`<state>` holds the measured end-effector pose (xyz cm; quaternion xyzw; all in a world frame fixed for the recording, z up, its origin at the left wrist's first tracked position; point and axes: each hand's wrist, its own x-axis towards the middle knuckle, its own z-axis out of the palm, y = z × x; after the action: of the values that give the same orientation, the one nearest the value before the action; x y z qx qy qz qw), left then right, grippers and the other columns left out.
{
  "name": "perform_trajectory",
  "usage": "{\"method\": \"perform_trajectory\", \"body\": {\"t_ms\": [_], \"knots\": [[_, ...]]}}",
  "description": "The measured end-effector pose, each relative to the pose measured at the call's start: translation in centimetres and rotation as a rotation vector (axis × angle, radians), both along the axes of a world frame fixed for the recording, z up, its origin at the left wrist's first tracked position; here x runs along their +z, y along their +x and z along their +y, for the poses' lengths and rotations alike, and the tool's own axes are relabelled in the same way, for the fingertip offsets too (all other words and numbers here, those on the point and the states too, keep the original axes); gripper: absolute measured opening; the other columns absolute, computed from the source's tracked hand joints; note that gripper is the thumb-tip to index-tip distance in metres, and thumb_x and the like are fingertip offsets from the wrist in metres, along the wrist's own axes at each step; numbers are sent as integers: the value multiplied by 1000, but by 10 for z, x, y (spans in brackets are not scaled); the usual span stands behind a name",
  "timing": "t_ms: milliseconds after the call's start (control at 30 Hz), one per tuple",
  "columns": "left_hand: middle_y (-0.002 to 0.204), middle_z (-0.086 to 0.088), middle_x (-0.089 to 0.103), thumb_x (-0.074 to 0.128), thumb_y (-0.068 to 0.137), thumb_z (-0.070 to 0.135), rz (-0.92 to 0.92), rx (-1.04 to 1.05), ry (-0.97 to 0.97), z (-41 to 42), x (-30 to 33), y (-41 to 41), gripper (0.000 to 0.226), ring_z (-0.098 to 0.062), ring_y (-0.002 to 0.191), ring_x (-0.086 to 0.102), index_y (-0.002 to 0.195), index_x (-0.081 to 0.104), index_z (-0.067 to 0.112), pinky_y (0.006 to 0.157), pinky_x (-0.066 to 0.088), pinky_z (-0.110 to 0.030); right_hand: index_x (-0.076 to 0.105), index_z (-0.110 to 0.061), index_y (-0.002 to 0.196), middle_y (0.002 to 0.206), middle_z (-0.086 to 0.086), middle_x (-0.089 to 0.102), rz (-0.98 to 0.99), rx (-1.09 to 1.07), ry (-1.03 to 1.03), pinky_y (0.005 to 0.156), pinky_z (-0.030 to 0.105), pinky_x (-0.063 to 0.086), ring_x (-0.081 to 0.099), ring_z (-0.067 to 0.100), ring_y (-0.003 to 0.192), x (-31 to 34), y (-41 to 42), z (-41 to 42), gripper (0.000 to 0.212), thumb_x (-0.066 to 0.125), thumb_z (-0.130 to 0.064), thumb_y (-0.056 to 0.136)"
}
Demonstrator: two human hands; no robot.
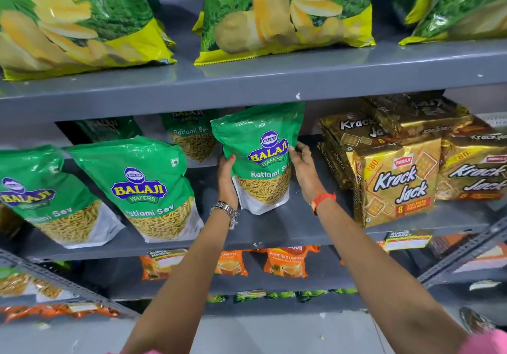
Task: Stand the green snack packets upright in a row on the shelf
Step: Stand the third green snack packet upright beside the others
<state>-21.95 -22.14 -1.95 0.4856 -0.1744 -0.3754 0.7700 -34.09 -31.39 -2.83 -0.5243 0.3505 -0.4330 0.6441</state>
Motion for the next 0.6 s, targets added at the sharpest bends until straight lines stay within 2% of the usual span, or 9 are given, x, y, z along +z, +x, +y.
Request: {"method": "perform_trajectory", "body": {"t_ms": [67,133,200,267,300,367,433,533,600], "knots": [[139,-18,45,35,96,20,8,5,21,1,-2,-6,42,-23,113,50,135,38,5,96,41,-34,37,-8,134,122,0,51,39,23,6,85,15,46,51,9,105,1,-1,4,38,36,-19,97],[143,-14,42,34,96,27,4,20,28,3,1,-9,44,-24,122,47,136,37,8,104,38,-35,35,-8,136,126,-3,45,61,14,3,95,21,39,44,10,115,7,0,10,40,33,-20,98],[143,-10,42,32,97,29,7,17,50,6,3,-12,46,-24,124,46,137,36,8,99,43,-33,39,-9,134,134,3,46,97,-12,-6,101,27,37,45,15,121,5,-1,17,39,33,-23,98],[141,-6,43,31,97,29,14,2,49,12,5,-15,46,-22,123,47,137,36,8,86,49,-23,41,-11,132,136,8,47,129,-53,-8,104,31,37,45,17,120,3,-6,29,38,33,-25,98],[142,-7,42,30,97,29,9,-14,46,15,5,-18,46,-23,124,46,137,36,8,84,48,-22,43,-13,131,133,8,49,126,-66,-7,105,34,38,46,17,119,-1,-8,33,37,34,-26,98],[141,-7,42,28,98,29,-14,-35,56,21,5,-20,46,-21,123,45,138,35,8,94,45,-32,45,-15,127,123,2,51,113,-85,-10,108,39,38,47,19,121,-3,-14,43,34,34,-26,98],[143,-9,41,28,97,31,-14,-77,64,27,3,-21,47,-22,125,44,138,35,9,109,36,-43,42,-12,131,119,-3,45,104,-101,-5,108,35,34,43,13,119,-1,-19,53,36,32,-25,98],[145,-15,40,29,97,32,-32,-129,81,38,9,-26,48,-30,131,41,138,35,9,114,30,-47,45,-13,128,124,0,48,130,-138,-17,110,32,30,42,11,116,4,-24,67,36,33,-28,98],[146,-15,39,28,98,30,-54,-152,87,45,16,-28,47,-30,132,40,139,33,9,112,32,-42,51,-21,116,123,5,55,169,-153,-47,109,50,37,51,23,118,-1,-24,68,30,35,-35,95]]}}
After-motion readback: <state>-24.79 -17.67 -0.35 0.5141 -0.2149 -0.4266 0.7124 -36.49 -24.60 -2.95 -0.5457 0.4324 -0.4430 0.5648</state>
